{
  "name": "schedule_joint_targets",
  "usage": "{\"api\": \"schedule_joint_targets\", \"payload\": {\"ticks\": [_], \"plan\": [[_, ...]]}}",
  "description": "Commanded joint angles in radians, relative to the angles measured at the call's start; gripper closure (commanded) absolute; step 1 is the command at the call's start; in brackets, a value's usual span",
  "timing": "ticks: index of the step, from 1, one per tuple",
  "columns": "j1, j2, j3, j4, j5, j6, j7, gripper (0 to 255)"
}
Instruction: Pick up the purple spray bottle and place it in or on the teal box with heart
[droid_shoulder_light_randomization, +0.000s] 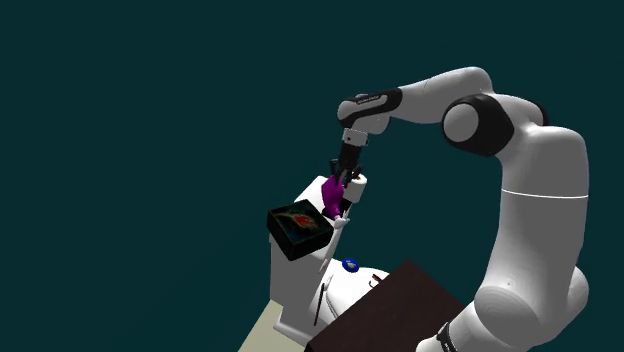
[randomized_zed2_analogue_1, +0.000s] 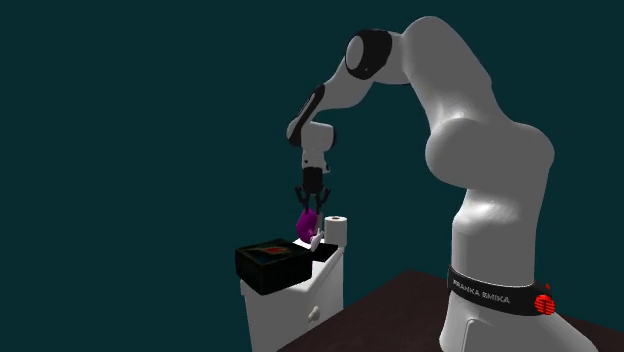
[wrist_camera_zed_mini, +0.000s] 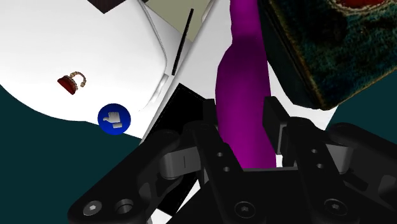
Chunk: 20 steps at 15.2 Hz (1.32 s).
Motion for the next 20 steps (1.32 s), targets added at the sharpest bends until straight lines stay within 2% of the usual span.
{"api": "schedule_joint_targets", "payload": {"ticks": [1, 15, 20], "plan": [[0.001, -0.015, -0.001, 0.006, -0.003, -0.020, 0.004, 255], [0.000, -0.080, -0.006, 0.089, -0.016, -0.166, 0.029, 255], [0.070, -0.093, 0.031, 0.045, -0.001, -0.119, 0.122, 255]]}}
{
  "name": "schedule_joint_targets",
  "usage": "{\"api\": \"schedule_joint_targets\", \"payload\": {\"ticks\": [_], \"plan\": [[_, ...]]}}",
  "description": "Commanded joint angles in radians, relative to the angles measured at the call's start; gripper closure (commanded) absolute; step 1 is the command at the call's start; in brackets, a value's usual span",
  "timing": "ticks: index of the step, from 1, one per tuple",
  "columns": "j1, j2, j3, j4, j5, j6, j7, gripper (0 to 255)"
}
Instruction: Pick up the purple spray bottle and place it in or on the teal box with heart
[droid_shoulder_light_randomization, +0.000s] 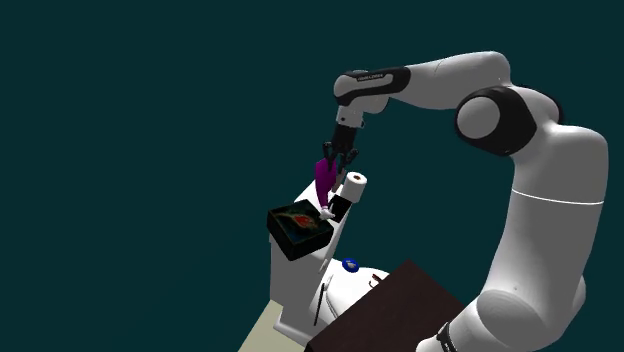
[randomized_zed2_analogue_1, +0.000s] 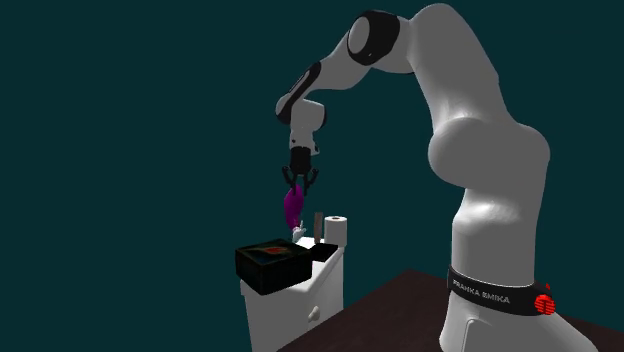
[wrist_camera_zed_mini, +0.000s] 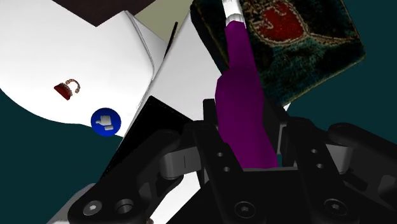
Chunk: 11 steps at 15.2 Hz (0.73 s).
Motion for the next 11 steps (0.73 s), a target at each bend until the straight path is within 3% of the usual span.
{"api": "schedule_joint_targets", "payload": {"ticks": [1, 6, 11], "plan": [[0.026, -0.003, 0.014, -0.015, 0.006, 0.020, 0.035, 255], [0.095, 0.012, 0.051, -0.019, 0.020, 0.058, 0.130, 255], [0.096, 0.037, 0.052, -0.049, 0.024, 0.112, 0.119, 255]]}}
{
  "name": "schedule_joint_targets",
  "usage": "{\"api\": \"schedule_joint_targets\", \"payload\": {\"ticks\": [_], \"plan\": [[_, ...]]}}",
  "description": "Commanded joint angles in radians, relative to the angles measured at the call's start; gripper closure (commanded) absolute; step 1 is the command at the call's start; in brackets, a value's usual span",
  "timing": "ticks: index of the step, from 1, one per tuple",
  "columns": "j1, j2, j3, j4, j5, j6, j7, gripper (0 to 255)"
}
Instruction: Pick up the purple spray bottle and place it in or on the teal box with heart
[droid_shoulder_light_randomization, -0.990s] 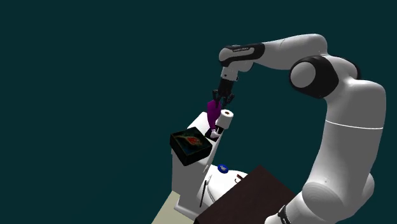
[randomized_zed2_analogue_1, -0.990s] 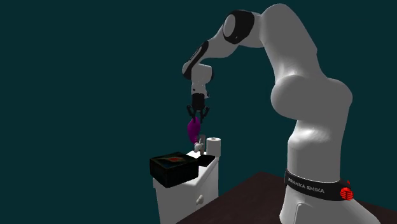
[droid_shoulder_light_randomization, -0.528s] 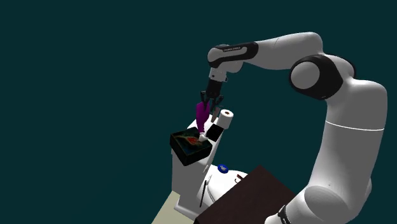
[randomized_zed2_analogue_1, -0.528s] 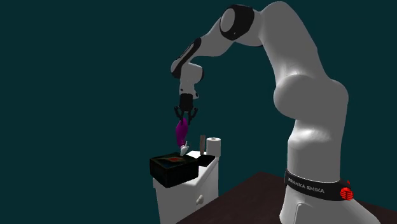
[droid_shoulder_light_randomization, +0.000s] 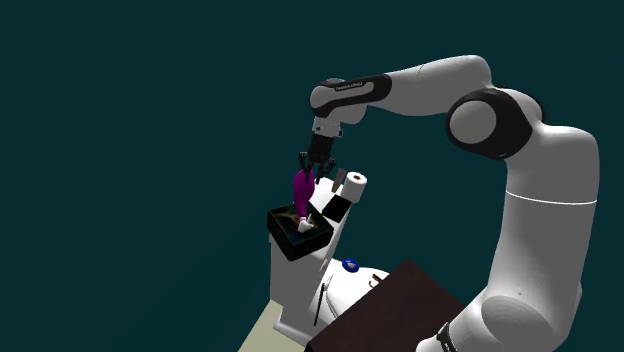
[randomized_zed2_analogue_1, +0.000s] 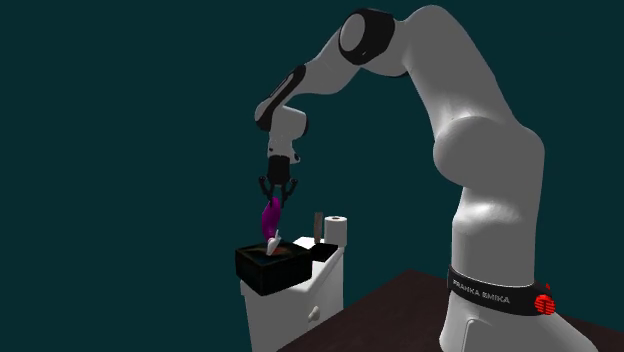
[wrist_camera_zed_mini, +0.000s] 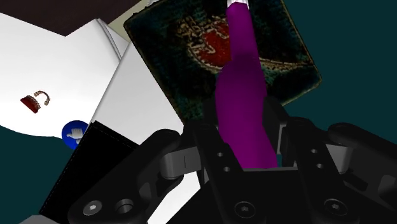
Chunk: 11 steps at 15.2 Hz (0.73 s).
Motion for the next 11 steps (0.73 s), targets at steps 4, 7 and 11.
{"api": "schedule_joint_targets", "payload": {"ticks": [4, 7, 11], "plan": [[0.002, 0.027, 0.002, -0.025, 0.005, 0.052, -0.009, 255], [0.002, 0.031, 0.002, -0.028, 0.005, 0.059, -0.010, 255], [0.002, 0.031, 0.002, -0.028, 0.005, 0.059, -0.010, 255]]}}
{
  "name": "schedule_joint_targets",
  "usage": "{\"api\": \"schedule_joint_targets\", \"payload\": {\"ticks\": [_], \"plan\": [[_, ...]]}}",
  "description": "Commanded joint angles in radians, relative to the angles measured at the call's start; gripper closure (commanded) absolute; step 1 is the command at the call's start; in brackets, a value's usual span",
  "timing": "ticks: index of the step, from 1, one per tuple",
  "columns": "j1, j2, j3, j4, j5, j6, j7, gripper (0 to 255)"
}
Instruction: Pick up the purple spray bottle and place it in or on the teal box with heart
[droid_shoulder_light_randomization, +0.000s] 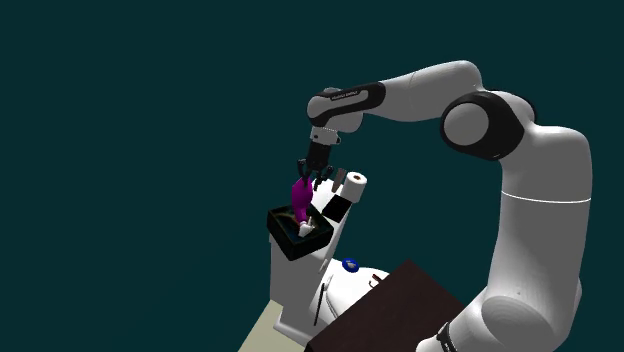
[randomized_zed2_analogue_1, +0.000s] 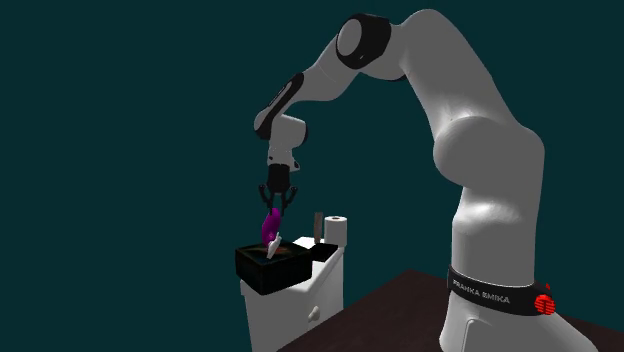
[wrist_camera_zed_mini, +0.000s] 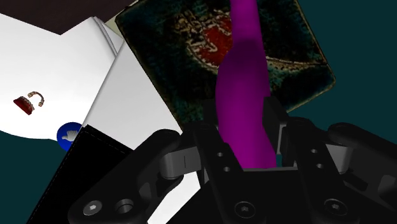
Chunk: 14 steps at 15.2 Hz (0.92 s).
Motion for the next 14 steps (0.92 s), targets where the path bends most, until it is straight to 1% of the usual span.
{"api": "schedule_joint_targets", "payload": {"ticks": [1, 2, 7, 11, 14], "plan": [[0.000, 0.000, 0.000, 0.000, 0.000, 0.000, 0.000, 255], [0.000, 0.000, 0.000, 0.000, 0.000, 0.000, 0.000, 0], [0.000, 0.000, 0.000, 0.000, 0.000, 0.000, 0.000, 0], [-0.014, -0.008, -0.007, 0.113, -0.010, -0.122, 0.009, 0], [-0.014, -0.008, -0.007, 0.113, -0.010, -0.122, 0.009, 0]]}}
